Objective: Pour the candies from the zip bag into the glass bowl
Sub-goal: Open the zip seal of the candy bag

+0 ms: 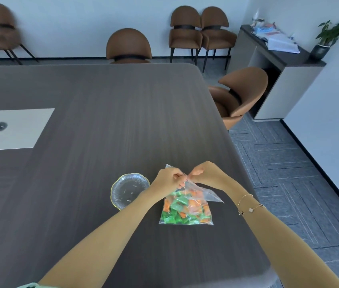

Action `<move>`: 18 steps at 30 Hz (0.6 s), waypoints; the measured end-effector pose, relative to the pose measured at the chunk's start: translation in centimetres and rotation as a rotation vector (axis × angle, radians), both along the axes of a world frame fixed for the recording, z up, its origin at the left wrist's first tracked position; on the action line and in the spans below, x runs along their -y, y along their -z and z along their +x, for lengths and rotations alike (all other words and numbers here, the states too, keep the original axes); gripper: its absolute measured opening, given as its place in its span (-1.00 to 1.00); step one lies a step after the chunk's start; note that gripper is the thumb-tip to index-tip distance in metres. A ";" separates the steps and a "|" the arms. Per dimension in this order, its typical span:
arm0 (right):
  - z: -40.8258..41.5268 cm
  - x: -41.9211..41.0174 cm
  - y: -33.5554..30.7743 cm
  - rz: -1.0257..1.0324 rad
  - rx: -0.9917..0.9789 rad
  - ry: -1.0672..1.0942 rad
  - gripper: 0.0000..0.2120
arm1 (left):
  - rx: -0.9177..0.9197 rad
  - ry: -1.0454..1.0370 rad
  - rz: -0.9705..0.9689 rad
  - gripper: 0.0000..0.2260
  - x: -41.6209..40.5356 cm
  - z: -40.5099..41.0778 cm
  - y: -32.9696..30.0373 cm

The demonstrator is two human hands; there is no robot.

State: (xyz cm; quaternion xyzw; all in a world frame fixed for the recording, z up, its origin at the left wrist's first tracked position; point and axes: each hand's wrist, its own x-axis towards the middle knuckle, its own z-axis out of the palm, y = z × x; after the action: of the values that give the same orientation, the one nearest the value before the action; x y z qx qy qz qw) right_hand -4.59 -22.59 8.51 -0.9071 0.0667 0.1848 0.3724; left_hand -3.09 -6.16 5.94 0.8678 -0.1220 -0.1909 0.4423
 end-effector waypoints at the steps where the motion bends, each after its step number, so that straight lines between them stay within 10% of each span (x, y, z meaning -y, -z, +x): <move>1: 0.0 -0.3 0.1 -0.066 0.021 -0.024 -0.83 | -0.004 -0.014 0.006 -0.82 -0.1 -0.1 0.1; 18: 1.3 -1.3 2.1 -0.350 0.145 -0.077 -0.80 | -0.050 -0.123 0.052 -0.82 -2.3 -1.7 -1.0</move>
State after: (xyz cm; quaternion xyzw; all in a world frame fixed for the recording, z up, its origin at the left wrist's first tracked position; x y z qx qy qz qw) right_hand -3.25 -21.29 6.36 -0.9708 0.0358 0.1188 0.2055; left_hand -4.81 -3.84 6.98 0.8798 -0.0524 -0.1878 0.4334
